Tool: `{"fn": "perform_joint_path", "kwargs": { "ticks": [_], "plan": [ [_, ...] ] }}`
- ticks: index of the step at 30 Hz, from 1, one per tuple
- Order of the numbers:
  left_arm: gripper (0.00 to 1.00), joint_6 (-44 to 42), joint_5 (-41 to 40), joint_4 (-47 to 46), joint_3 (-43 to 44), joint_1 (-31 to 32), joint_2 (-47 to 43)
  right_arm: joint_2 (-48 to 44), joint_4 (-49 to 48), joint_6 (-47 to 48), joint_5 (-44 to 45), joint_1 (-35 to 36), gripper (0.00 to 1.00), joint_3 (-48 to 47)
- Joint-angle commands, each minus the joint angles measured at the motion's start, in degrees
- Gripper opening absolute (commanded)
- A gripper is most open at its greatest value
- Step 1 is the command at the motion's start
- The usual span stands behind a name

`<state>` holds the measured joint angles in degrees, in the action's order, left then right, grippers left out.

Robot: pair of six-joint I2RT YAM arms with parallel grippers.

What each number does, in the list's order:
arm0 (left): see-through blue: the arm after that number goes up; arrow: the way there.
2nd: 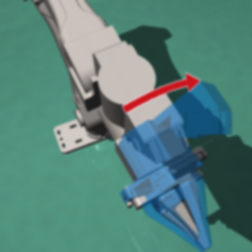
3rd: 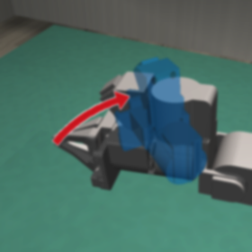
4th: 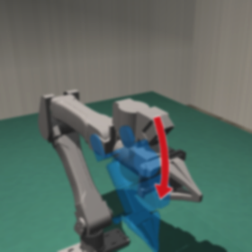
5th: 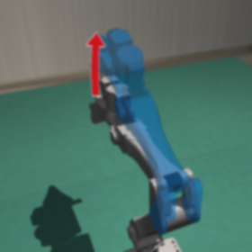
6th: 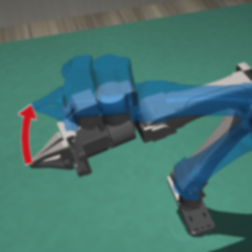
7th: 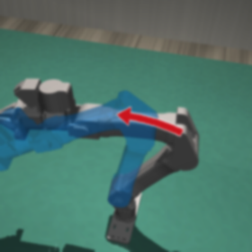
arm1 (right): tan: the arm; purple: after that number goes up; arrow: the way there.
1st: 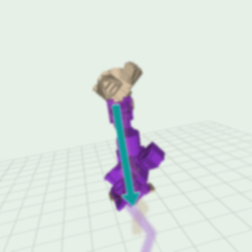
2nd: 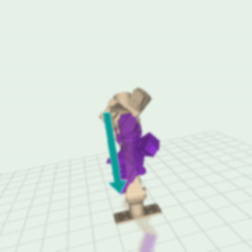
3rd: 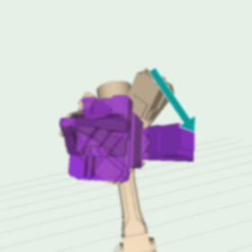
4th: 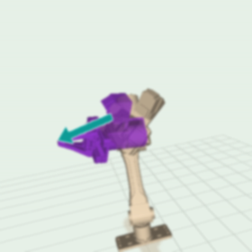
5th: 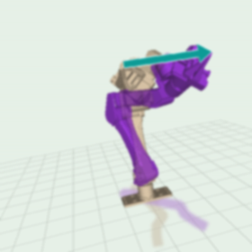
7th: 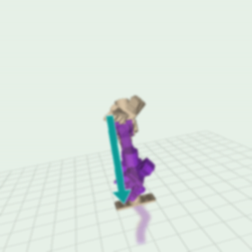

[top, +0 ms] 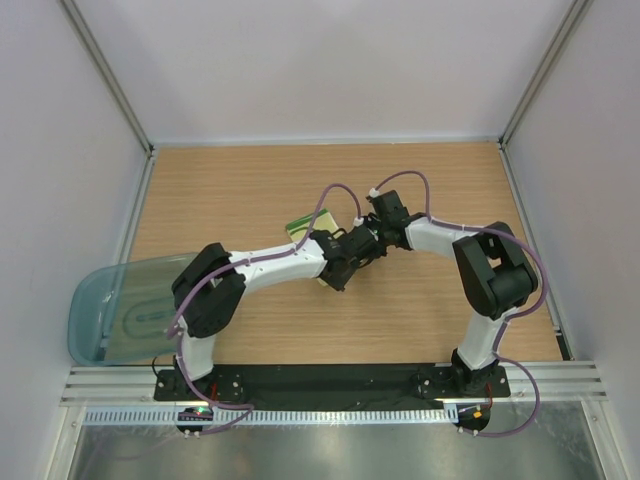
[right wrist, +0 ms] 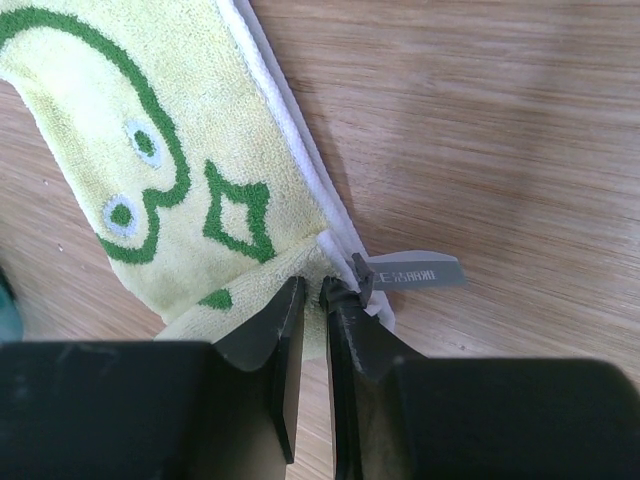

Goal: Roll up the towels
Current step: Roll the towel

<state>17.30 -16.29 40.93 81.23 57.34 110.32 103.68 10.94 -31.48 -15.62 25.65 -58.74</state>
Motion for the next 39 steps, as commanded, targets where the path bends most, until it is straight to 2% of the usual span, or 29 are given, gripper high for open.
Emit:
{"fn": "perform_joint_path", "kwargs": {
  "ticks": [1, 7, 20, 39],
  "plan": [
    [0.27, -0.86, 1.61, -1.73, 1.65, -0.21, -3.01, 2.84, 2.33, 1.87, 3.31, 0.10, 0.20, -0.23],
    [0.27, -0.34, 0.21, -2.51, 1.48, -0.39, -1.08, 2.76, 2.51, 1.86, 3.14, 0.02, 0.19, -0.50],
    [0.27, 0.10, 1.18, -4.71, 0.16, -5.04, 0.24, 3.28, 2.95, 2.22, 3.14, 0.01, 0.18, -0.50],
    [0.27, 1.86, 11.63, -12.54, -8.63, -6.19, 1.83, 5.56, 5.93, 3.97, 4.10, -0.16, 0.17, -4.10]
  ]
}}
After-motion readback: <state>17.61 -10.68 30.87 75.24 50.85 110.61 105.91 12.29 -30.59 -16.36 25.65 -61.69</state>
